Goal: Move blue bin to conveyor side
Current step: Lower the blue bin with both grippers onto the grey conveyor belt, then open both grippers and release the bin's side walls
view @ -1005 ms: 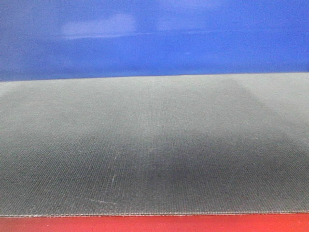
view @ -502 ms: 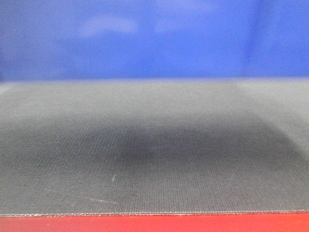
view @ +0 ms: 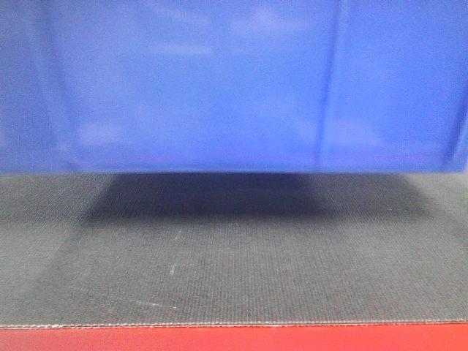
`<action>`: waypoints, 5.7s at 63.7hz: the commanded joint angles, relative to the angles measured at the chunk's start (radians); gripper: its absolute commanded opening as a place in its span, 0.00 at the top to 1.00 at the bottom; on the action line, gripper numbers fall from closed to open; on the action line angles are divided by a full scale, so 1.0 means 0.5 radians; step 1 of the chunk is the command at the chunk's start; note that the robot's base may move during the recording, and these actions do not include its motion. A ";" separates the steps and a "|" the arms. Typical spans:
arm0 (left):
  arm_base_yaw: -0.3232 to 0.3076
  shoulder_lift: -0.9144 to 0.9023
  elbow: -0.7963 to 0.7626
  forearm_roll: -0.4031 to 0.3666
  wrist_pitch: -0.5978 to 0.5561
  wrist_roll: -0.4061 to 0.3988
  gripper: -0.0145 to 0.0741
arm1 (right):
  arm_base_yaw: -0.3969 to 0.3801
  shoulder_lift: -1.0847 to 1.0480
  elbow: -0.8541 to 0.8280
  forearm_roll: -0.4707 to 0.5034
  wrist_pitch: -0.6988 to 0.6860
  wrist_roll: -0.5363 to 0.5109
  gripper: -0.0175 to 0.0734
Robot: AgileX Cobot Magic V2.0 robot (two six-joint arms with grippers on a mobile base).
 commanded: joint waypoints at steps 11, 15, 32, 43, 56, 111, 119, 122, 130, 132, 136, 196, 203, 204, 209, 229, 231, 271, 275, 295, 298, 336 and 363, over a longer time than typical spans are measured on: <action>-0.139 0.096 -0.032 -0.161 -0.247 -0.007 0.85 | -0.050 0.042 -0.030 0.012 -0.264 -0.071 0.90; -0.139 0.115 -0.032 -0.157 -0.247 -0.007 0.85 | -0.050 0.062 -0.030 0.012 -0.281 -0.092 0.90; -0.139 0.174 -0.032 -0.157 -0.250 -0.007 0.85 | -0.050 0.117 -0.030 0.012 -0.329 -0.092 0.90; -0.139 0.193 -0.032 -0.162 -0.251 -0.007 0.79 | -0.050 0.170 -0.030 0.012 -0.325 -0.092 0.89; -0.139 0.193 -0.032 -0.148 -0.337 -0.007 0.52 | -0.050 0.219 -0.030 0.012 -0.317 -0.092 0.57; -0.139 -0.046 -0.316 -0.072 -0.414 -0.007 0.84 | -0.050 -0.038 -0.483 -0.083 0.077 -0.111 0.90; -0.135 -0.077 -0.316 -0.063 -0.410 -0.007 0.83 | -0.046 -0.084 -0.483 -0.058 0.140 -0.111 0.89; -0.135 -0.077 -0.316 -0.060 -0.390 -0.007 0.83 | -0.046 -0.102 -0.483 -0.058 0.146 -0.111 0.89; -0.135 -0.091 -0.311 -0.058 -0.318 -0.007 0.85 | -0.046 -0.155 -0.479 -0.058 0.151 -0.111 0.91; -0.135 -0.106 -0.302 -0.054 -0.304 -0.007 0.85 | -0.046 -0.165 -0.467 -0.058 0.115 -0.111 0.90; -0.115 -0.143 -0.252 -0.054 -0.311 -0.038 0.85 | -0.046 -0.221 -0.415 -0.062 0.014 -0.111 0.90; -0.029 -1.898 2.002 0.032 -1.390 -0.057 0.85 | -0.046 -2.096 2.040 -0.096 -1.283 -0.111 0.90; -0.029 -2.057 2.095 0.032 -1.390 -0.057 0.85 | -0.046 -2.325 2.182 -0.096 -1.276 -0.111 0.90; -0.029 -2.073 2.102 0.032 -1.390 -0.057 0.85 | -0.046 -2.364 2.203 -0.096 -1.276 -0.111 0.90; -0.029 -2.155 2.134 0.032 -1.390 -0.057 0.85 | -0.046 -2.490 2.242 -0.096 -1.281 -0.111 0.90; -0.029 -2.230 2.138 0.032 -1.390 -0.057 0.85 | -0.046 -2.688 2.242 -0.080 -1.294 -0.111 0.90; -0.029 -2.230 2.138 0.032 -1.390 -0.057 0.85 | -0.046 -2.688 2.242 -0.080 -1.294 -0.111 0.90; -0.029 -2.230 2.138 0.032 -1.390 -0.057 0.85 | -0.205 -2.727 2.493 0.215 -1.278 -0.151 0.90; -0.029 -2.230 2.138 0.032 -1.390 -0.057 0.85 | -0.262 -2.765 2.592 0.276 -1.278 -0.151 0.90; -0.029 -2.230 2.138 0.032 -1.390 -0.057 0.85 | -0.457 -3.067 2.892 0.392 -1.293 -0.151 0.90; -0.029 -2.230 2.138 0.032 -1.390 -0.057 0.85 | -0.457 -3.067 2.892 0.392 -1.302 -0.151 0.90; -0.029 -2.229 2.138 0.032 -1.408 -0.057 0.85 | -0.448 -3.067 2.892 0.441 -1.431 -0.548 0.90; -0.029 -2.229 2.138 0.032 -1.408 -0.057 0.85 | -0.448 -3.067 2.892 0.441 -1.431 -0.548 0.90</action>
